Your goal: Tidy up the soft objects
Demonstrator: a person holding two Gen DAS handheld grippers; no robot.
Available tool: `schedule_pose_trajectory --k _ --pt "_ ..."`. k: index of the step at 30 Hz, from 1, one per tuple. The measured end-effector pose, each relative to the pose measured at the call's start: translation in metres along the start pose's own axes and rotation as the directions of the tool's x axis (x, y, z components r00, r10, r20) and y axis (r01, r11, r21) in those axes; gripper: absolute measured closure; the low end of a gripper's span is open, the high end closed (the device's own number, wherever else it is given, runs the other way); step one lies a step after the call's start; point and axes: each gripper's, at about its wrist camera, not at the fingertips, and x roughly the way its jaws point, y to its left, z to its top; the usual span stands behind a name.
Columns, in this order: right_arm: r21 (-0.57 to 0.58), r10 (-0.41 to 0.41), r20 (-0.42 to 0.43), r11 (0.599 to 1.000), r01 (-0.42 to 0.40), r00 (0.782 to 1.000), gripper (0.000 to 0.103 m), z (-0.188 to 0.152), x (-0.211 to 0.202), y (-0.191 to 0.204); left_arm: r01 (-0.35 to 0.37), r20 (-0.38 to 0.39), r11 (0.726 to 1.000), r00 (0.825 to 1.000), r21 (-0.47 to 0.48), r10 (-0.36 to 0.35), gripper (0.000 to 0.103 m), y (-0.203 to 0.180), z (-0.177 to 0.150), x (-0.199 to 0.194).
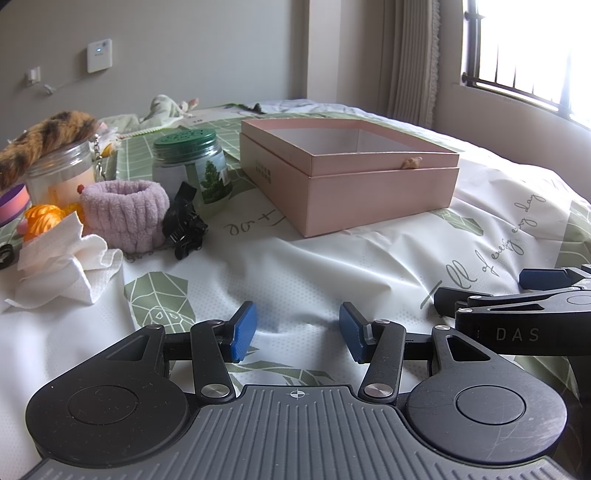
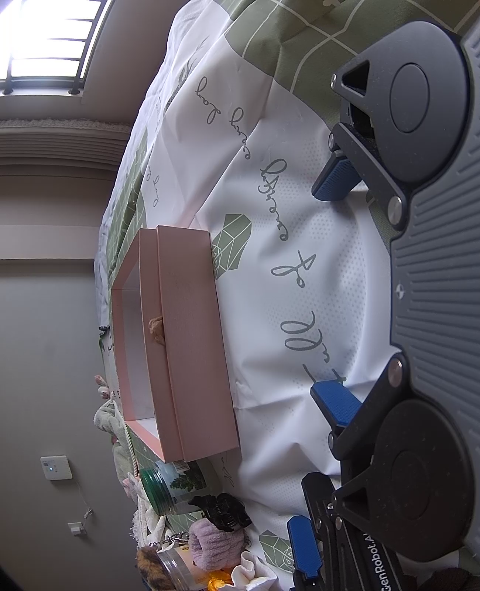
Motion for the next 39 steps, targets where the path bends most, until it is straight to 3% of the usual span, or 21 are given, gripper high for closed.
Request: schedule_pose_trajectory --k 27,31,36,39 --pt "0.007 0.008 -0.008 1.000 -0.008 1.000 0.000 0.001 0.001 -0.001 -0.001 -0.020 1.000 1.000 -0.011 0.000 0.048 0.002 0.004 -0.003" --pt "0.010 0.062 -0.128 0.998 -0.062 0.990 0.000 0.016 0.002 -0.007 0.056 -0.091 0.998 0.994 -0.030 -0.059 0.050 0.012 0.018 0.000" --pt "0.006 0.086 -0.224 0.996 -0.087 0.971 0.000 0.027 0.007 -0.009 0.184 -0.200 0.981 0.961 -0.062 -0.193 0.051 0.041 0.044 -0.004" --pt "0.003 0.054 -0.263 0.998 -0.055 0.963 0.000 0.031 0.010 -0.003 0.207 -0.215 0.978 0.957 0.040 -0.194 0.051 0.058 0.066 -0.026"
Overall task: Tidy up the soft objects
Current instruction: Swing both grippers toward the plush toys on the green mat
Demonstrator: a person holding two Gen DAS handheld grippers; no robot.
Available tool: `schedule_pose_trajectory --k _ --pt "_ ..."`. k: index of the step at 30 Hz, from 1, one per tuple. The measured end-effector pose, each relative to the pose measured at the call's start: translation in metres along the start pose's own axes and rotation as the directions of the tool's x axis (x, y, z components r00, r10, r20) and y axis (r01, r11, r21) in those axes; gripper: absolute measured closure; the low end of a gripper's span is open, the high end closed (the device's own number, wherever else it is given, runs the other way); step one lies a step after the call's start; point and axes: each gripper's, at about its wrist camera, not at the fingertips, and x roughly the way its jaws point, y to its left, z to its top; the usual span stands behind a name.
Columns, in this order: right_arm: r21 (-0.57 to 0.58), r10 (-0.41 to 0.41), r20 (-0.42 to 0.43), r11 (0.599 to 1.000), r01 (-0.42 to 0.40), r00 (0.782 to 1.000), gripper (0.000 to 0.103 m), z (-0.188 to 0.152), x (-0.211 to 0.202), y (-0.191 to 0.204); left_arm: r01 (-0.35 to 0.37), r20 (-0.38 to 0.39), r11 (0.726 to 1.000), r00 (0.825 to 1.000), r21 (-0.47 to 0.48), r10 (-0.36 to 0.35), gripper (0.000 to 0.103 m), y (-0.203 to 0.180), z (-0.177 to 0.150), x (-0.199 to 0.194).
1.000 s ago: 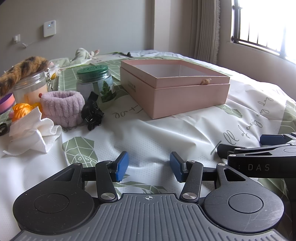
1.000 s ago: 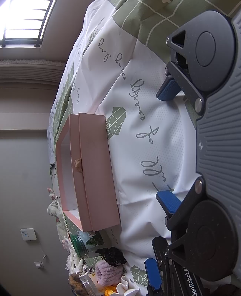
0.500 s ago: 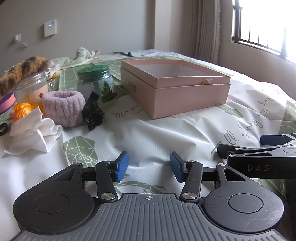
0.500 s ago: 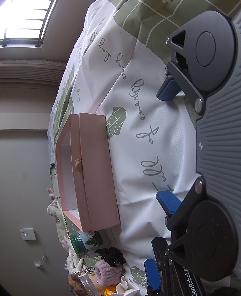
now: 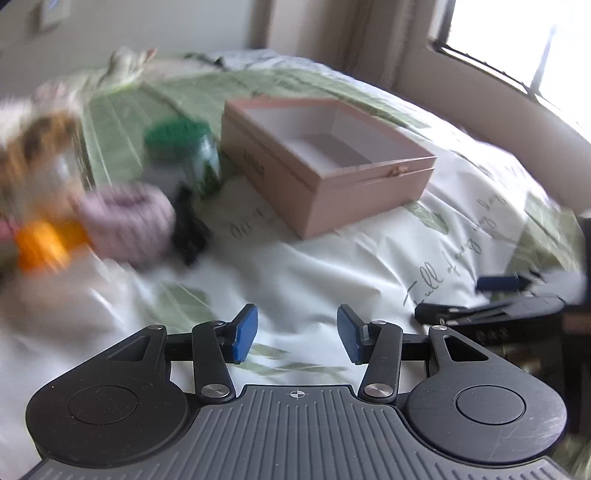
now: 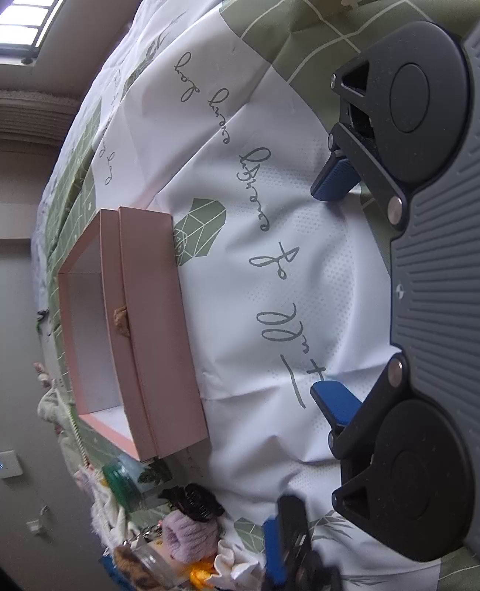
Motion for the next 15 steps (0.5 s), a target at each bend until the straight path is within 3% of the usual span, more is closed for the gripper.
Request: schedule_pose_trajectory --k 2,4,5,7,9,11,13,15 --pt "-0.018 -0.021 -0.023 1.000 0.021 0.999 0.000 0.004 0.003 0.006 0.007 -0.035 0.988 0.999 0.152 -0.002 0.051 0.009 0.008 -0.027" --pt "-0.052 -0.027 -0.047 0.998 0.025 0.999 0.000 0.010 0.003 0.009 0.024 -0.074 0.960 0.997 0.278 -0.003 0.048 0.024 0.010 -0.054" --pt "-0.064 -0.018 -0.062 0.998 0.014 0.998 0.002 0.015 0.002 0.010 0.014 -0.083 0.946 0.996 0.323 0.014 0.048 0.037 0.009 -0.070" --pt "-0.119 0.007 -0.051 0.993 -0.013 0.999 0.015 0.029 -0.009 0.019 -0.059 -0.065 0.940 0.994 0.336 0.086 0.048 0.070 0.009 -0.097" --pt "-0.216 0.013 0.041 0.976 -0.004 0.999 0.015 0.052 -0.033 0.038 -0.161 -0.017 0.957 0.985 0.239 0.170 0.048 0.108 0.015 -0.115" --pt "-0.331 0.064 0.183 0.943 0.000 0.981 0.015 0.085 -0.062 0.064 -0.249 0.006 0.966 0.968 0.065 0.249 0.048 0.148 0.030 -0.117" --pt "-0.434 0.121 0.296 0.901 0.020 0.947 0.012 0.123 -0.083 0.098 -0.309 0.001 0.937 0.950 -0.166 0.313 0.051 0.198 0.043 -0.111" --pt "-0.511 0.168 0.303 0.860 0.011 0.938 0.012 0.164 -0.091 0.134 -0.328 -0.023 0.876 0.939 -0.353 0.342 0.052 0.243 0.050 -0.109"
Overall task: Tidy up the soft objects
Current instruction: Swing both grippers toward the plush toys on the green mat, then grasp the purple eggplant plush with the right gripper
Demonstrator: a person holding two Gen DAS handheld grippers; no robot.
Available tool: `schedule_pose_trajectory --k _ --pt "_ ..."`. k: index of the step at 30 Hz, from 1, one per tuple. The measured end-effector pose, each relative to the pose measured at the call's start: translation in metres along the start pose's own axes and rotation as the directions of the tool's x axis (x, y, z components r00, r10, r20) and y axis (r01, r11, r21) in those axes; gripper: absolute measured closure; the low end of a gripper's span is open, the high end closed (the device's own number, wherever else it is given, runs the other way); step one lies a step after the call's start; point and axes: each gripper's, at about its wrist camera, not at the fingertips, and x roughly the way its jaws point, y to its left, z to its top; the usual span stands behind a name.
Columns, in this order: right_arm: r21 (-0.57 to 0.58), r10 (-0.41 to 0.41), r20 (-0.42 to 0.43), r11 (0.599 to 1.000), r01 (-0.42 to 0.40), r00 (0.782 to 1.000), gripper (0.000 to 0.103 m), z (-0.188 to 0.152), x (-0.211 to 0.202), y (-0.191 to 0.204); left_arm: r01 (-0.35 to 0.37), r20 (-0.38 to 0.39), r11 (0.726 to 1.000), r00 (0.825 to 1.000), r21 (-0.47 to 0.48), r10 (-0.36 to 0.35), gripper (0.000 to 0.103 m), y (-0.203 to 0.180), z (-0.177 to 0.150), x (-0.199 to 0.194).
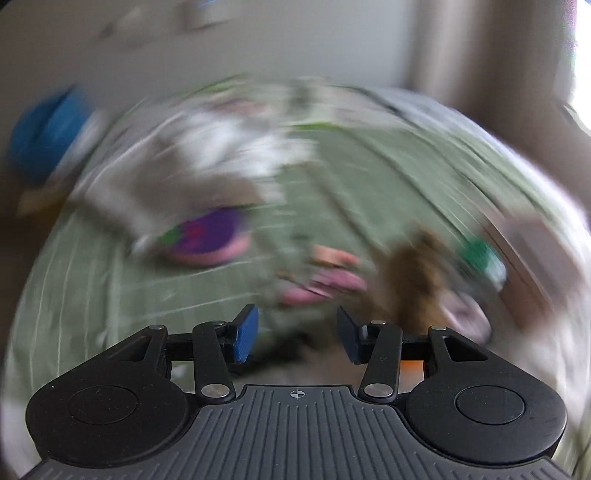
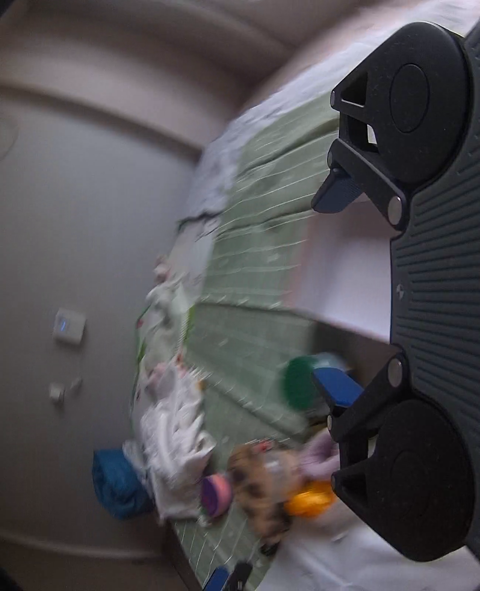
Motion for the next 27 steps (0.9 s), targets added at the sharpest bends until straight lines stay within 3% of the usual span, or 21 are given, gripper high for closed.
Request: schedule_pose_trajectory --k 2,3,5,7,11,14,16,17,18,20,23,25,27 --pt "-0.007 0.071 -0.029 0.997 -0.072 0.997 0.012 0.045 0.015 0.011 -0.001 -0.009 0.993 1.000 -0.117 0.000 0.052 0.031 0.010 0.012" --pt "0.015 0.107 -0.043 0.994 -0.106 0.993 0.012 0.063 0.022 0.016 0.025 -0.019 0.992 0.999 -0.124 -0.027 0.052 0.041 0.012 0.020" --pt "0.062 0.196 -0.061 0.979 -0.192 0.979 0.012 0.090 0.031 0.032 0.153 -0.129 0.988 0.980 -0.001 -0.152 0.052 0.043 0.016 0.045" --pt "0.071 0.270 -0.072 0.962 -0.265 0.960 0.012 0.110 0.036 0.054 0.237 -0.214 0.950 0.958 0.204 -0.193 0.051 0.033 0.010 0.059" --pt "-0.032 0.334 -0.140 0.939 -0.342 0.932 0.012 0.135 0.051 0.107 0.243 -0.216 0.837 0.964 0.491 -0.153 0.052 0.017 -0.011 0.067" --pt "-0.071 0.352 -0.222 0.924 -0.375 0.909 0.012 0.150 0.069 0.139 0.264 -0.243 0.764 0.959 0.588 -0.144 0.052 0.008 -0.026 0.086" --pt "-0.047 0.370 -0.271 0.917 -0.396 0.889 0.012 0.163 0.087 0.155 0.281 -0.256 0.729 0.955 0.624 -0.149 0.052 0.008 -0.035 0.096" --pt "-0.030 0.378 -0.298 0.914 -0.405 0.876 0.012 0.169 0.098 0.162 0.296 -0.271 0.718 0.950 0.630 -0.154 0.057 0.006 -0.038 0.101" --pt "-0.010 0.386 -0.322 0.912 -0.411 0.864 0.012 0.175 0.109 0.168 0.317 -0.279 0.719 0.944 0.618 -0.177 0.072 0.008 -0.040 0.104" --pt "0.049 0.394 -0.364 0.913 -0.406 0.844 0.012 0.185 0.133 0.178 0.362 -0.282 0.743 0.929 0.563 -0.239 0.083 0.016 -0.040 0.101" --pt "0.150 0.392 -0.398 0.920 -0.363 0.829 0.012 0.199 0.175 0.198 0.401 -0.256 0.800 0.914 0.446 -0.315 0.088 0.041 -0.038 0.087" --pt "0.180 0.383 -0.421 0.924 -0.338 0.822 0.012 0.206 0.204 0.220 0.402 -0.228 0.844 0.913 0.356 -0.338 0.089 0.063 -0.036 0.080" --pt "0.173 0.354 -0.430 0.935 -0.309 0.830 0.012 0.212 0.232 0.248 0.391 -0.200 0.885 0.916 0.253 -0.347 0.090 0.089 -0.031 0.074"
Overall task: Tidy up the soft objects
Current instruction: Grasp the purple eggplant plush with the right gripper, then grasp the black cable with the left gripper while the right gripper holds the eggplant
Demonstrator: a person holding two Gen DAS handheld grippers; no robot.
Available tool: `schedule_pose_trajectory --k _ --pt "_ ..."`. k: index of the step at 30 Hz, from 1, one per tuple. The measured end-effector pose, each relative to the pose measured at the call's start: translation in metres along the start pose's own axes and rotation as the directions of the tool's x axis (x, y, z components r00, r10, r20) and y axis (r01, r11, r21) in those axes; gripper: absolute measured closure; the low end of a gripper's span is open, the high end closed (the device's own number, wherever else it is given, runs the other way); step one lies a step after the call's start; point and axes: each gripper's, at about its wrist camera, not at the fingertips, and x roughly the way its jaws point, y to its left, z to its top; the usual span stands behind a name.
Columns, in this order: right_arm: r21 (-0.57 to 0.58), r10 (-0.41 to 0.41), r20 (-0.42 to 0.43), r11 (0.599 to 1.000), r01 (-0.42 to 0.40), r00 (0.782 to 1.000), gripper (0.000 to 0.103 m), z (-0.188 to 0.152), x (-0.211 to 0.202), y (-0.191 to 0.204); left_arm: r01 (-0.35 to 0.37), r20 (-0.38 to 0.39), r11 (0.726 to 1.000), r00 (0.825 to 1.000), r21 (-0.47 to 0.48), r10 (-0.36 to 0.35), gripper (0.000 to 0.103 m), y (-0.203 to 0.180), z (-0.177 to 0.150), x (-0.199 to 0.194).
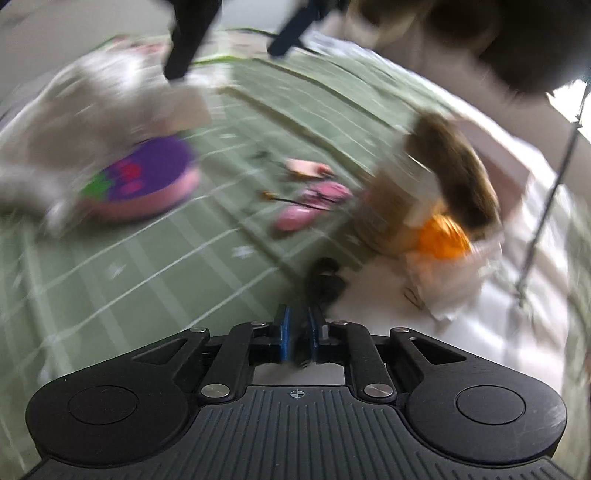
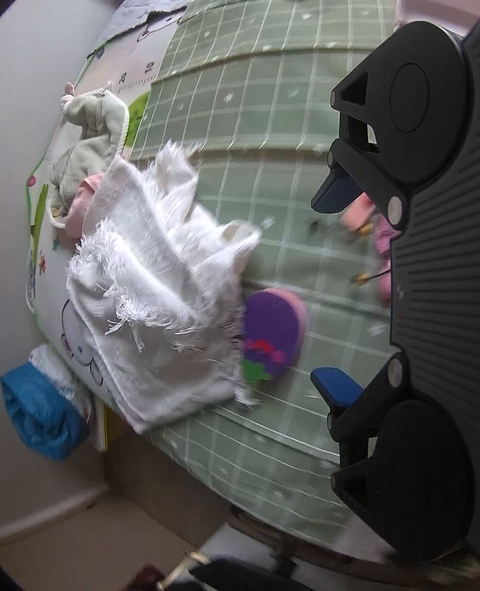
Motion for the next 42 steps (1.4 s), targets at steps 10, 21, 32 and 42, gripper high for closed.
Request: schedule_pose_trajectory --k 10,21,32,42 --pt "0.056 -0.020 -0.069 0.998 0.024 0.997 0.012 0.055 0.116 0.040 0.053 0.128 0.943 0.992 -0.328 -0.011 0.093 0.085 -0.013 -0.049" --pt "0.147 0.318 -0.238 0.946 -0.289 0.918 0.027 0.018 0.083 0.038 0.083 0.065 0.995 0.994 0.048 -0.086 0.090 0.016 -0.013 -0.023" --pt "-0.157 0.058 -0.007 0.986 -0.059 0.998 0.025 0.020 0.016 0.037 0.064 -0.035 0.973 0.998 0.220 -0.058 0.082 -0.025 -0.001 0.022" --pt "-0.195 -0.042 0.098 0.979 0.061 0.994 0.025 -0.002 -0.010 0.017 0.056 0.022 0.987 0.998 0.153 -0.060 0.087 -0.024 -0.006 0.025"
